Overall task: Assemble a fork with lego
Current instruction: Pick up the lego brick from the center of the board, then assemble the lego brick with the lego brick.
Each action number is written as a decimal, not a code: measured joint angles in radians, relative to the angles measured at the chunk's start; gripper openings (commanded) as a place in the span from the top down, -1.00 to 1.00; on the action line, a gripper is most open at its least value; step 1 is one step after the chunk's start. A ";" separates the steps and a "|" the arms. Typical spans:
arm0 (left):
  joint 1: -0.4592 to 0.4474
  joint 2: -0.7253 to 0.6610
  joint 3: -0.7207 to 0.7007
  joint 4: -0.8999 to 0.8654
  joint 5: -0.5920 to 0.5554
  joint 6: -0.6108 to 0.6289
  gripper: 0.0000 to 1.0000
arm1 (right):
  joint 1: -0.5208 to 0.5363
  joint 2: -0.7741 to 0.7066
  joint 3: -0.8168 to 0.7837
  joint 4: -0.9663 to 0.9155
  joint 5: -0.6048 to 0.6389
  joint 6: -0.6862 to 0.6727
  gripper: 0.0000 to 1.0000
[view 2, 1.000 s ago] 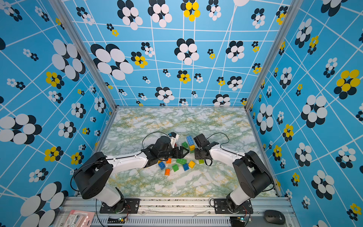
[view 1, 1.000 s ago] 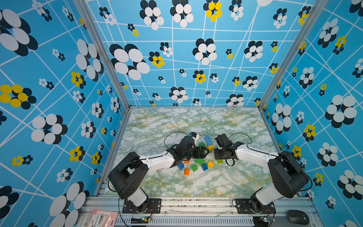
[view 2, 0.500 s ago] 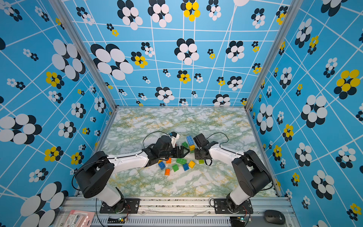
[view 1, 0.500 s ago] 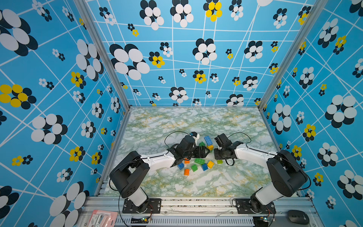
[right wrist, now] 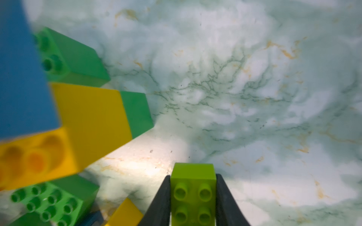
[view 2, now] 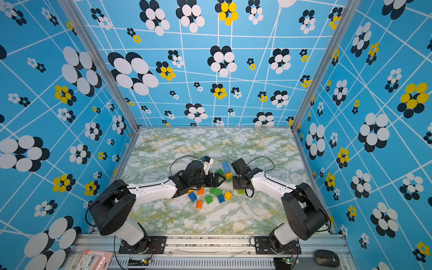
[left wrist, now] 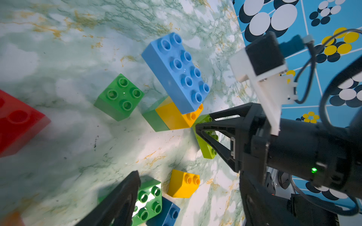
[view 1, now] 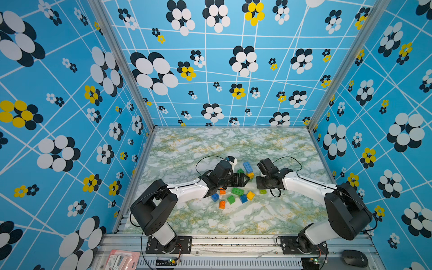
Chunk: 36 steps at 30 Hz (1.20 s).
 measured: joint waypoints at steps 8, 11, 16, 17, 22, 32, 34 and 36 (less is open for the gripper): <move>0.100 0.000 0.050 -0.008 0.042 0.002 -0.65 | 0.000 -0.214 -0.038 0.070 -0.008 -0.136 0.77; 0.129 0.000 0.070 -0.018 0.063 0.004 -0.66 | 0.000 -0.209 -0.022 0.040 -0.030 -0.187 0.83; 0.164 0.009 0.103 -0.024 0.102 0.003 -0.66 | 0.000 -0.172 0.076 -0.066 -0.073 -0.255 1.00; 0.172 0.016 0.111 -0.024 0.109 0.003 -0.67 | 0.000 -0.164 0.095 -0.086 -0.084 -0.266 1.00; 0.203 0.070 0.149 -0.026 0.145 -0.001 -0.67 | 0.001 -0.102 0.175 -0.172 -0.105 -0.288 1.00; 0.232 0.146 0.225 -0.037 0.190 -0.001 -0.67 | 0.009 -0.002 0.284 -0.244 -0.113 -0.288 1.00; 0.233 0.152 0.237 -0.042 0.194 -0.001 -0.66 | 0.014 0.016 0.295 -0.244 -0.114 -0.287 1.00; 0.233 0.161 0.248 -0.043 0.198 -0.001 -0.67 | 0.019 0.035 0.311 -0.252 -0.115 -0.288 1.00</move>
